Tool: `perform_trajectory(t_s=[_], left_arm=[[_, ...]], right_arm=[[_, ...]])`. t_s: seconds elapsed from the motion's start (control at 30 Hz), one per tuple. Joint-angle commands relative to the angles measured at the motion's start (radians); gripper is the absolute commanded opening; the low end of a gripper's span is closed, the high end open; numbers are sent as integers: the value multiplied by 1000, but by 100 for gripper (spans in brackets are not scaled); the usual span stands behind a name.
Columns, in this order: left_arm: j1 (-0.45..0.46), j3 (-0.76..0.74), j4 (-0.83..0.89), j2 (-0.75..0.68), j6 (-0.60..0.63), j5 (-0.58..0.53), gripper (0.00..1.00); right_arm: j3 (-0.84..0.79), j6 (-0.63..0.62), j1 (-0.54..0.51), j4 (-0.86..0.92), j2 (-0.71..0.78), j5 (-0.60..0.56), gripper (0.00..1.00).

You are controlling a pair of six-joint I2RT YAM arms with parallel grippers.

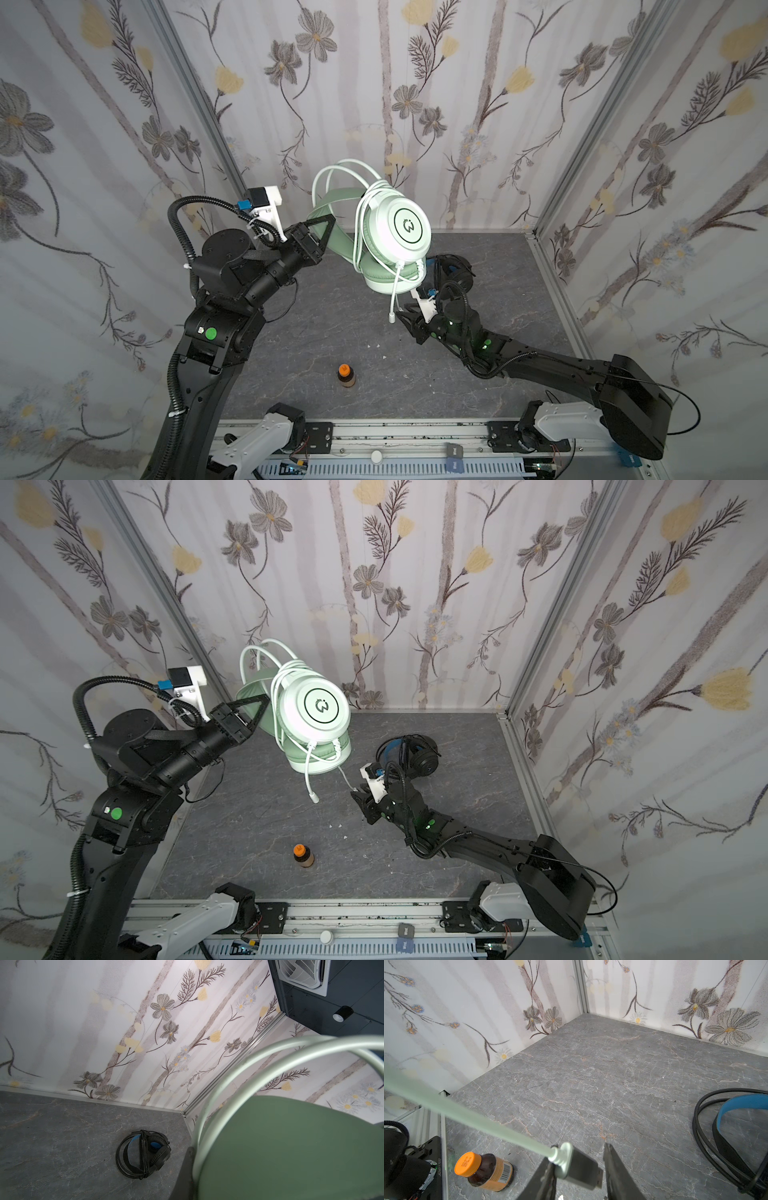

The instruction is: Wrap the headphones

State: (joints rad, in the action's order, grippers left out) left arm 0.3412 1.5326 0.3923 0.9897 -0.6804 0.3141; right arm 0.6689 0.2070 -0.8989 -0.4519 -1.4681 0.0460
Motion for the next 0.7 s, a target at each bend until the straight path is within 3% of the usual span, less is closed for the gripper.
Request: perform_trajectory(t_s=[0.0,0.47,0.67], left_arm=[[-1,9,-105,1,-36,-4,0],[-5,15,-109,10,-48,-5,0],[-11,27,-113,19,-87,-99,0]], right_arm=[[19,-8,-2,-38,-10,18,32],[27,-23,-3,-9,-12,23,1],[47,-42,-58,72,-18,-49,0]])
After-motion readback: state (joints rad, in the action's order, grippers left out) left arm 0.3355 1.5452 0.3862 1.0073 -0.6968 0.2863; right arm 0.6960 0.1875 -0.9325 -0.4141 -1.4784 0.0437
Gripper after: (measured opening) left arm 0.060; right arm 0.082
